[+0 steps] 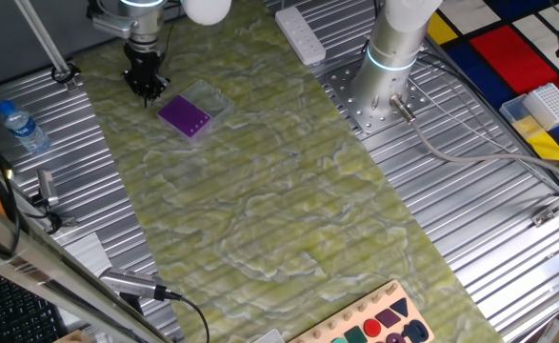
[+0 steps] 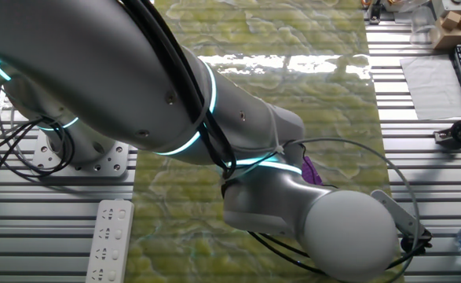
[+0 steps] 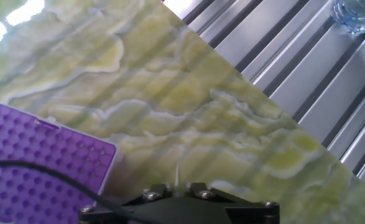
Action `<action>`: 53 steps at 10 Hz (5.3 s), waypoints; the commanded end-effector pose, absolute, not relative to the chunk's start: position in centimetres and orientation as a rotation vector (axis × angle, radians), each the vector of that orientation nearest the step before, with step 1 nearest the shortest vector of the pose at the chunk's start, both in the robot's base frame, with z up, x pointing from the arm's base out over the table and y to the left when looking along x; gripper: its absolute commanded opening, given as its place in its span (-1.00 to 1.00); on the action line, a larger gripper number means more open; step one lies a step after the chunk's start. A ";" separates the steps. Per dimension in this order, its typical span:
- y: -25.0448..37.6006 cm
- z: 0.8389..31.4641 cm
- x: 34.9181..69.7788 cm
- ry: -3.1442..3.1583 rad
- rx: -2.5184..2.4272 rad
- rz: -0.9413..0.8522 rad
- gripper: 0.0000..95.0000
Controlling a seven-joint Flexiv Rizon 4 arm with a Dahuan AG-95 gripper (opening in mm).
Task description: Insert a small pipette tip into the holder for small pipette tips
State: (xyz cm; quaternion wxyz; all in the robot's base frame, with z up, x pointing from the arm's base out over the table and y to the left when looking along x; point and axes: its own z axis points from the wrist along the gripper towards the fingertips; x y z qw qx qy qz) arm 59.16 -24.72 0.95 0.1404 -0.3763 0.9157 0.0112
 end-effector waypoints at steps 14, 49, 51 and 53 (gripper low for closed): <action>-23.6 6.3 58.4 2.829 -1.165 -0.109 -1.00; -17.2 8.8 50.8 3.166 -1.436 -0.511 -1.00; -17.2 8.8 50.8 3.137 -1.527 -0.591 -1.00; -17.2 8.8 50.8 3.123 -1.560 -0.617 -1.00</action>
